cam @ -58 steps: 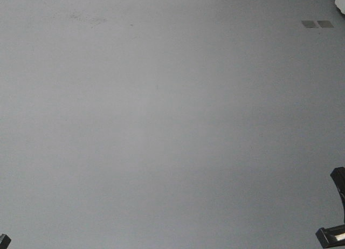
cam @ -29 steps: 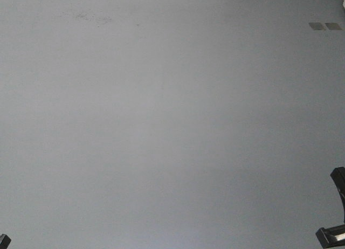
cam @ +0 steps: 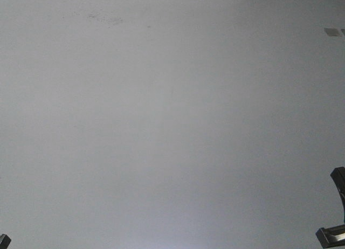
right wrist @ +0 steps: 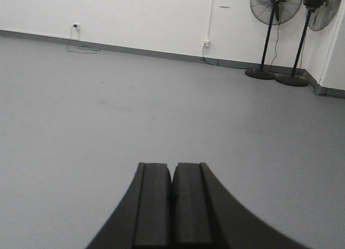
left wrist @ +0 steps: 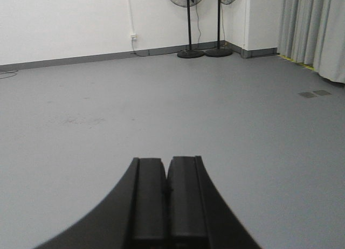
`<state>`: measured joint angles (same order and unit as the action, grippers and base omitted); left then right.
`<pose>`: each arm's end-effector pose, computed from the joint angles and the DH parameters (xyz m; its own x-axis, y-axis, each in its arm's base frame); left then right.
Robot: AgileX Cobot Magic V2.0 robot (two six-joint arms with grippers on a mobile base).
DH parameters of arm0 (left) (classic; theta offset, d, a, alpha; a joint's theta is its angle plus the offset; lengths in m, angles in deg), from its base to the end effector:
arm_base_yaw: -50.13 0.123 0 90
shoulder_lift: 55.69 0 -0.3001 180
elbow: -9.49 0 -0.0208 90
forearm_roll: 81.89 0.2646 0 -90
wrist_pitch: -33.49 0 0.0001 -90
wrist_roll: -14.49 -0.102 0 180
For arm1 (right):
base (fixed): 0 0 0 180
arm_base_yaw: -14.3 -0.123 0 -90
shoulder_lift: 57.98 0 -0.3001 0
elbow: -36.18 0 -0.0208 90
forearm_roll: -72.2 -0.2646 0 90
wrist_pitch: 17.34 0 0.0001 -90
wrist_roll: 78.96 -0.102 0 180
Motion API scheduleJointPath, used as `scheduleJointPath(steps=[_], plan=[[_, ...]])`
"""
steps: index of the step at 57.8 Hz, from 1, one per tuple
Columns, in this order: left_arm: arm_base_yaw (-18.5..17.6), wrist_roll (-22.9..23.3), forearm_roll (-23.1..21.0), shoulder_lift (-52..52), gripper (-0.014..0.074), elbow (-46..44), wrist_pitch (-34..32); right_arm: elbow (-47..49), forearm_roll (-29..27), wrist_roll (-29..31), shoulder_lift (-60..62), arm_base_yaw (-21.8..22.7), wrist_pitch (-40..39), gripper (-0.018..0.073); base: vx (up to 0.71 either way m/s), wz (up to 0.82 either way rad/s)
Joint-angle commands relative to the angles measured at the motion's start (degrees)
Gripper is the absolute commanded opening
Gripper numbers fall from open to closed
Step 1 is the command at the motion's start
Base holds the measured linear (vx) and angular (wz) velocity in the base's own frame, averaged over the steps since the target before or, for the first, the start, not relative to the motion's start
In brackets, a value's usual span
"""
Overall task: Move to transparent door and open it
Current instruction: 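Drive the base forward across the grey floor toward the wooden platform, then drive the base up to the transparent sliding door beside the wooden box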
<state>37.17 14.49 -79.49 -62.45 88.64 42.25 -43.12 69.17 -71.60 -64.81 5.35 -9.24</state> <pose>0.0645 -0.0142 0.1896 -0.0701 0.0586 -0.9958 0.2212 0.9743 0.0418 0.0654 0.0111 0.1897 -0.0601 -0.0864 -0.9944 -0.1680 0.9829 -0.0753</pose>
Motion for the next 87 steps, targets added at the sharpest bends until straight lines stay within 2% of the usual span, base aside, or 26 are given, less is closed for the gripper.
scheduleJointPath(steps=[1,30,87], plan=[[-0.26,0.56,-0.51,0.16,0.0004,1.44,-4.82,-0.78,0.05,0.59,0.82,0.2,-4.75,-0.0005,0.17,0.15],[-0.26,0.56,-0.51,0.16,0.0004,1.44,-4.82,-0.78,0.05,0.59,0.82,0.2,-4.75,-0.0005,0.3,0.35],[-0.26,0.56,-0.51,0.16,0.0004,1.44,-4.82,-0.78,0.05,0.59,0.82,0.2,-4.7,-0.0005,0.46,0.36]])
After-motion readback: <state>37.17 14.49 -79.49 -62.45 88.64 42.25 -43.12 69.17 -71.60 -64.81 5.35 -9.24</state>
